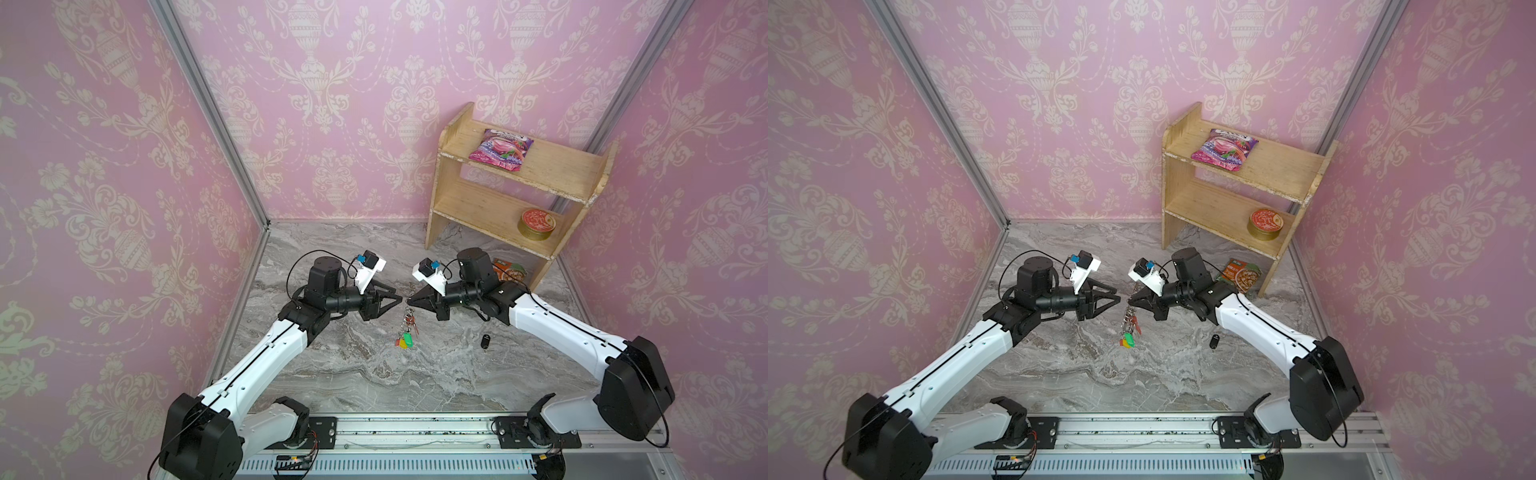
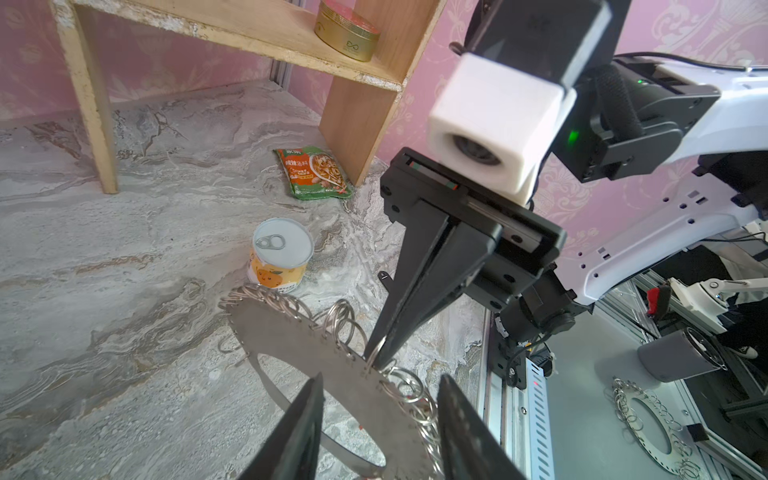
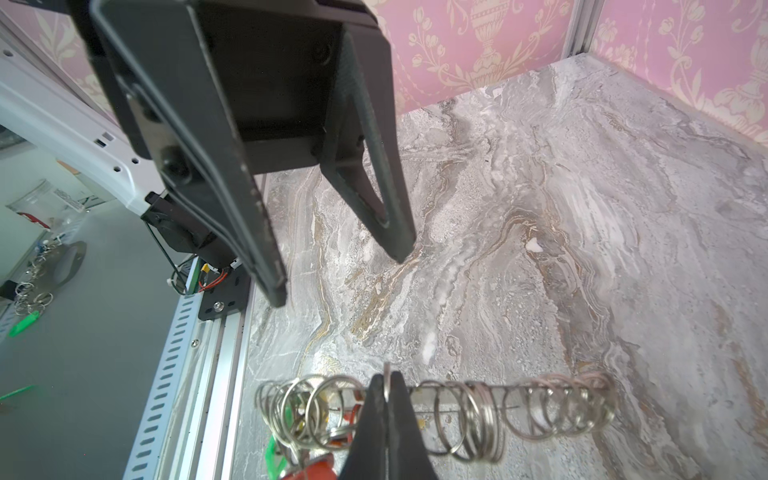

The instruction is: Put the keys on the keyring

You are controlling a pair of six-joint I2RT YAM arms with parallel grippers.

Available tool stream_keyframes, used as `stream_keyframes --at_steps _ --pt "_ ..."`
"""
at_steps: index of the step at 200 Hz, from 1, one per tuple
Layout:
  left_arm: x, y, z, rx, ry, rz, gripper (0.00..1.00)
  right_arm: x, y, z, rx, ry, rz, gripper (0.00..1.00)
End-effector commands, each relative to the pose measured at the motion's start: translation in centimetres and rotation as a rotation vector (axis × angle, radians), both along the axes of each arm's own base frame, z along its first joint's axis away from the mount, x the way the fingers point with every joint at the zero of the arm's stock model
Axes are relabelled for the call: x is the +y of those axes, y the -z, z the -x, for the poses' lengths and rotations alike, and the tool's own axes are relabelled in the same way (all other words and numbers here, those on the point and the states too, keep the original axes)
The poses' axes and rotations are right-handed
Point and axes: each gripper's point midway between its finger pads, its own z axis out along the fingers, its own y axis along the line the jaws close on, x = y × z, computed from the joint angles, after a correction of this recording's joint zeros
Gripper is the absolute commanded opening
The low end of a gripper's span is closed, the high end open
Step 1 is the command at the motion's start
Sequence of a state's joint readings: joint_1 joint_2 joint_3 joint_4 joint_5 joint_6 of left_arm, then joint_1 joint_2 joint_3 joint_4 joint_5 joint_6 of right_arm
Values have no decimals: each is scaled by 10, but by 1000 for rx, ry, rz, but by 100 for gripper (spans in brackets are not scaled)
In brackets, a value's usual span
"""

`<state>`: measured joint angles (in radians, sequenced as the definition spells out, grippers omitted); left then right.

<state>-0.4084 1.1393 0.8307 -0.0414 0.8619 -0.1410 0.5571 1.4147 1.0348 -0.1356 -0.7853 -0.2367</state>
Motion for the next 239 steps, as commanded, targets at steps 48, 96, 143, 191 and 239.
stream_keyframes --at_steps 48,96,143,191,239 --pt "-12 -6 13 8 79 59 34 6 -37 10 -29 -77 -107 0" --pt "-13 1 13 21 74 59 31 7 -43 11 -32 -90 -122 0" --pt "-18 -1 17 30 101 83 26 5 -49 10 -37 -91 -138 0" --pt "-19 -1 19 35 107 89 24 6 -54 11 -37 -101 -150 0" --pt "-19 1 17 35 92 84 24 6 -55 14 -36 -110 -155 0"
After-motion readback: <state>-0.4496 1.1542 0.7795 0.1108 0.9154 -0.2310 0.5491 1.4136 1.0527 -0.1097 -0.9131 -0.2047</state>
